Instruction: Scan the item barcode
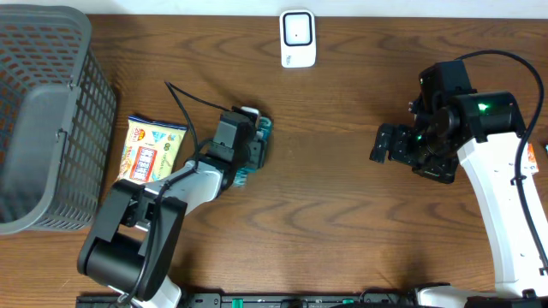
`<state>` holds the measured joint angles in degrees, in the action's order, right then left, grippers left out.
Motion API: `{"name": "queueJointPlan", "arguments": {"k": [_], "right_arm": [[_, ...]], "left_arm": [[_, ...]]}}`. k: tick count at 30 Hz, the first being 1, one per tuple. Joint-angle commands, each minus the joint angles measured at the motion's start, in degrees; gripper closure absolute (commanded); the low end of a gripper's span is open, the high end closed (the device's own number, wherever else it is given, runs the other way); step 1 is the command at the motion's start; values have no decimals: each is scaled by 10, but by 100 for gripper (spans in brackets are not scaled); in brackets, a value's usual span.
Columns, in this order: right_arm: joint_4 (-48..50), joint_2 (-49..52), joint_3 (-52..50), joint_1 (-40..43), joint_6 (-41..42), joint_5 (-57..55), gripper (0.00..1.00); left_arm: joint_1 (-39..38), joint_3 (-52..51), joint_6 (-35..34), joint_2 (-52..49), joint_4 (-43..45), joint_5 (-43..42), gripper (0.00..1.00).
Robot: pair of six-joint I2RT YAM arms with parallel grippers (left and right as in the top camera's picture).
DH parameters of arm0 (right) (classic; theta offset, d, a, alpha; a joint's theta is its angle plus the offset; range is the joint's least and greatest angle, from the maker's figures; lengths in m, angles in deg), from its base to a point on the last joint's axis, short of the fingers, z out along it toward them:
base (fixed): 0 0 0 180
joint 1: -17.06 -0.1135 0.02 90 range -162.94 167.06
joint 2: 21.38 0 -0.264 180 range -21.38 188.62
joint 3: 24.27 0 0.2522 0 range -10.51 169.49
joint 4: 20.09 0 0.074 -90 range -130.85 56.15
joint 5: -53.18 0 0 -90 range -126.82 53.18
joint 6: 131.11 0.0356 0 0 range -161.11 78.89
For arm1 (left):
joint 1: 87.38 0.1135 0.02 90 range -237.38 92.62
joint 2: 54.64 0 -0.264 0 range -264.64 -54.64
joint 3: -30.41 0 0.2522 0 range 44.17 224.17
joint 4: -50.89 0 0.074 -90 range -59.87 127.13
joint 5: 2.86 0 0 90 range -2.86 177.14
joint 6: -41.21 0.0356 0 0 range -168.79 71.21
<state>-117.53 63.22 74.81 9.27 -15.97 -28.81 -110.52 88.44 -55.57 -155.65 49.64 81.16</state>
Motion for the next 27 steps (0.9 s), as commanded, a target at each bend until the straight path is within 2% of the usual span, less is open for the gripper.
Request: {"name": "queueJointPlan", "arguments": {"k": [1,5,11,14,18,19,24,27], "right_arm": [[-1,-6,0,-1,-3,-6,1],[0,-6,0,-1,1,-6,1],[-3,-6,0,-1,8,-6,1],[-8,-6,0,-1,10,-6,1],[-12,-6,0,-1,10,-6,1],[-12,-6,0,-1,10,-6,1],[17,-6,-7,-2,36,3,1],[75,-6,-37,-2,46,61,1]], "left_arm": [[-32,-2,-80,0,18,-26,37],[-86,-2,-190,-1,32,-19,37],[-149,-1,-241,-1,97,46,35],[-166,-1,-246,-1,117,68,24],[-165,4,-216,0,118,113,9],[-163,6,-202,0,118,112,3],[-160,24,-124,27,100,123,2],[-160,38,-63,74,66,215,2]]}}
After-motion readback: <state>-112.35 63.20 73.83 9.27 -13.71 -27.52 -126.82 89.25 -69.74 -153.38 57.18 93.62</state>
